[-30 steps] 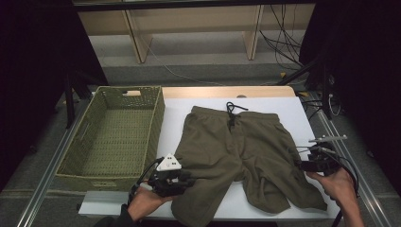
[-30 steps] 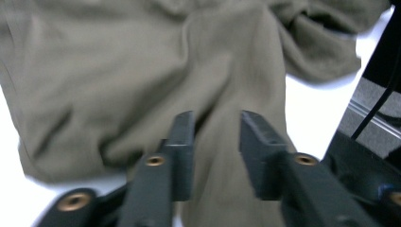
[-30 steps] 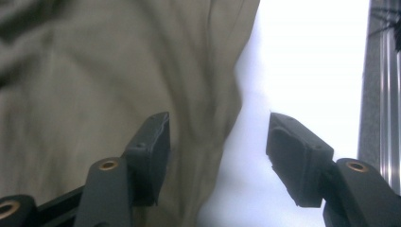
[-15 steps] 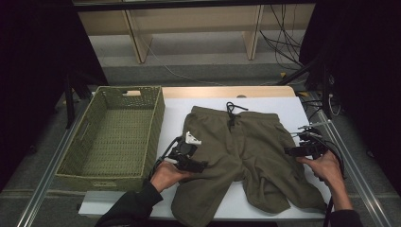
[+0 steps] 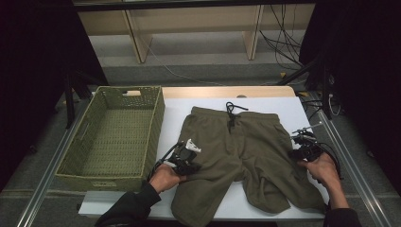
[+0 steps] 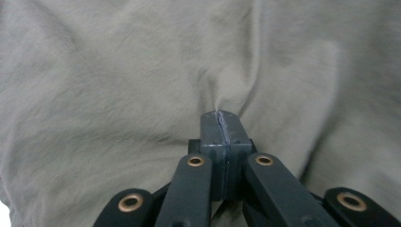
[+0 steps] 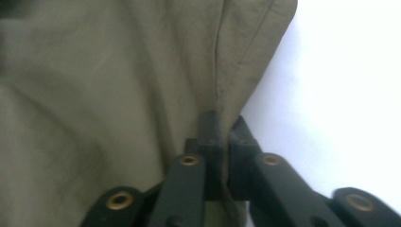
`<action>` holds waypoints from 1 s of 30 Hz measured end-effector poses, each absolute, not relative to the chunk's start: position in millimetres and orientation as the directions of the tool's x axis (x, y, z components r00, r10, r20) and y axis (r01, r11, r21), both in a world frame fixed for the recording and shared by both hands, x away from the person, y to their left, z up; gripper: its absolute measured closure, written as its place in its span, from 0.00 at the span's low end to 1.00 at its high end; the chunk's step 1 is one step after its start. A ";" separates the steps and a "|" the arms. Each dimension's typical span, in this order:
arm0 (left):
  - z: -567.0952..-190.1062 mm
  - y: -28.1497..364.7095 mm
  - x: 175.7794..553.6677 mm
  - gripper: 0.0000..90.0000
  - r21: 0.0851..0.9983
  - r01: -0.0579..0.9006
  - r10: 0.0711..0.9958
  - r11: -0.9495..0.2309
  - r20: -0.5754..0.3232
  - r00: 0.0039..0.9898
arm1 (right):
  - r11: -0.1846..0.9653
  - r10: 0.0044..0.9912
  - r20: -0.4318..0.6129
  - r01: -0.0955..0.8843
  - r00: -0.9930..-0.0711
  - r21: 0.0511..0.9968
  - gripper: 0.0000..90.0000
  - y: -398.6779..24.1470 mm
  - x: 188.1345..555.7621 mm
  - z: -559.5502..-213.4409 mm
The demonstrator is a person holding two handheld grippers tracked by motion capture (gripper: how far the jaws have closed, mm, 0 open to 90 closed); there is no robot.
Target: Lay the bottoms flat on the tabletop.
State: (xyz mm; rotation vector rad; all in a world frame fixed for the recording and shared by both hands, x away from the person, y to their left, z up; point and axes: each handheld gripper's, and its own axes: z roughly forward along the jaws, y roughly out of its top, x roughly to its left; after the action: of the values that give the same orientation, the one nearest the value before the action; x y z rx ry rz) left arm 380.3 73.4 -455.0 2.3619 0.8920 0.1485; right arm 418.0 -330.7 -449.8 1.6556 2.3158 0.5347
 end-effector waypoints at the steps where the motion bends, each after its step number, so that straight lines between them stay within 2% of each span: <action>1: -454.6 73.9 378.0 0.99 0.574 0.564 0.628 -0.594 -0.106 0.771 | 0.295 0.942 0.019 0.855 -0.335 0.425 0.98 -330.7 414.5 -449.8; 9: -451.1 82.6 350.0 0.99 0.579 0.549 0.575 -0.603 -0.162 0.802 | 0.313 0.934 0.028 0.854 -0.356 0.416 0.98 -332.4 389.8 -446.1; 16: -447.0 83.0 331.1 0.99 0.594 0.539 0.538 -0.597 -0.201 0.819 | 0.290 0.940 0.042 0.861 -0.337 0.418 0.98 -341.0 377.5 -444.7; 20: -446.3 81.9 325.0 0.99 0.601 0.519 0.535 -0.607 -0.174 0.827 | 0.284 0.943 0.040 0.859 -0.331 0.427 0.97 -342.4 373.8 -443.6; 22: -446.6 82.6 326.2 0.98 0.604 0.524 0.539 -0.601 -0.178 0.823 | 0.278 0.945 0.036 0.856 -0.326 0.436 0.89 -343.2 373.8 -442.7; 24: -444.9 84.4 328.8 0.96 0.612 0.521 0.546 -0.594 -0.169 0.821 | 0.263 0.948 0.039 0.848 -0.316 0.461 0.70 -344.8 374.3 -440.3; 27: -438.6 86.2 333.4 0.80 0.640 0.518 0.567 -0.567 -0.153 0.809 | 0.245 0.948 0.043 0.809 -0.316 0.533 0.49 -347.9 375.7 -429.0; 30: -429.0 87.8 344.7 0.59 0.673 0.542 0.641 -0.503 -0.130 0.757 | 0.225 0.952 0.034 0.768 -0.305 0.600 0.39 -349.5 378.2 -412.9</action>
State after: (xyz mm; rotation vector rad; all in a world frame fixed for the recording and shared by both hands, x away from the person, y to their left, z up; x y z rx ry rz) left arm 344.7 87.8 -429.0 2.2254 0.8808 0.1763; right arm 378.2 -349.5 -412.9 1.5975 2.1632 0.7517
